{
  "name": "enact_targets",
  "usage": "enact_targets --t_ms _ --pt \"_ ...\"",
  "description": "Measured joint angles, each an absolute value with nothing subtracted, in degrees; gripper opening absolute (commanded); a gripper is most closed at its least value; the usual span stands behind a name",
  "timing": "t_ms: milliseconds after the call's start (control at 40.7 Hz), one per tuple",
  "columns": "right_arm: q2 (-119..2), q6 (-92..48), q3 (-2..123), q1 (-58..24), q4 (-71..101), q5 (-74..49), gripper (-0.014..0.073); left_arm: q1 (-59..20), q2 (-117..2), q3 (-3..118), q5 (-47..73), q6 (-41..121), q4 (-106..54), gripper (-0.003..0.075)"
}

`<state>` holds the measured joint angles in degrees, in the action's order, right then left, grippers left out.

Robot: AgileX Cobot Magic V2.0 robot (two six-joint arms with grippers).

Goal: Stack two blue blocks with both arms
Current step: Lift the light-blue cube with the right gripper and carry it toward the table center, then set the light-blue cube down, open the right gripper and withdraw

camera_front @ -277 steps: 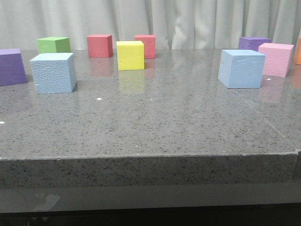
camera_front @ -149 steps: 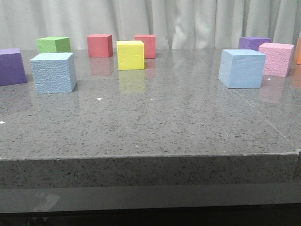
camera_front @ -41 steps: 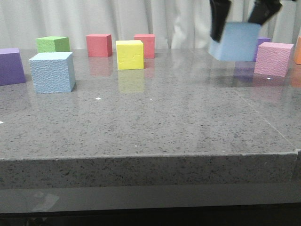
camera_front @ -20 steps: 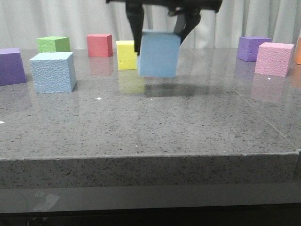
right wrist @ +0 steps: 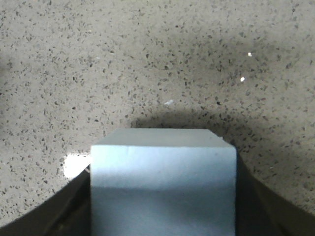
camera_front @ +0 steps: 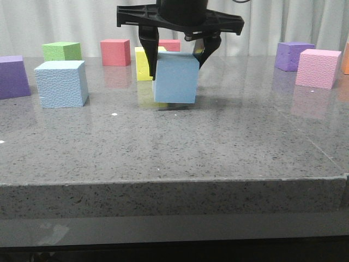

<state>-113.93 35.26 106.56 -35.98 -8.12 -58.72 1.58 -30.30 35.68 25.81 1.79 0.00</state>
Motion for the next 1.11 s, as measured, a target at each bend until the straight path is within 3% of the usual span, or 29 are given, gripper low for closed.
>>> enact_targets --t_ms 74,172,467,737,909,1105 --pt "-113.93 35.26 106.56 -35.98 -8.12 -58.59 0.0596 1.58 -30.30 35.68 25.81 1.79 0.00 0.0582" --pt "-113.93 35.38 106.56 -35.98 -8.12 -58.47 0.0644 1.58 -30.30 35.68 25.81 1.79 0.00 0.0582" --pt "-113.36 34.86 106.56 -35.98 -8.17 -58.47 0.0647 1.58 -30.30 35.68 25.81 1.79 0.00 0.0582" --pt "-102.84 19.45 105.76 -33.07 -5.16 -62.71 0.0647 1.58 -30.30 35.68 25.81 1.79 0.00 0.0582" --pt "-92.97 7.71 98.30 -29.13 0.47 -64.45 0.0647 1.58 -30.30 35.68 25.81 1.79 0.00 0.0582" --pt "-79.88 2.52 83.57 -26.50 1.92 -57.19 0.0647 1.58 -30.30 35.68 25.81 1.79 0.00 0.0582"
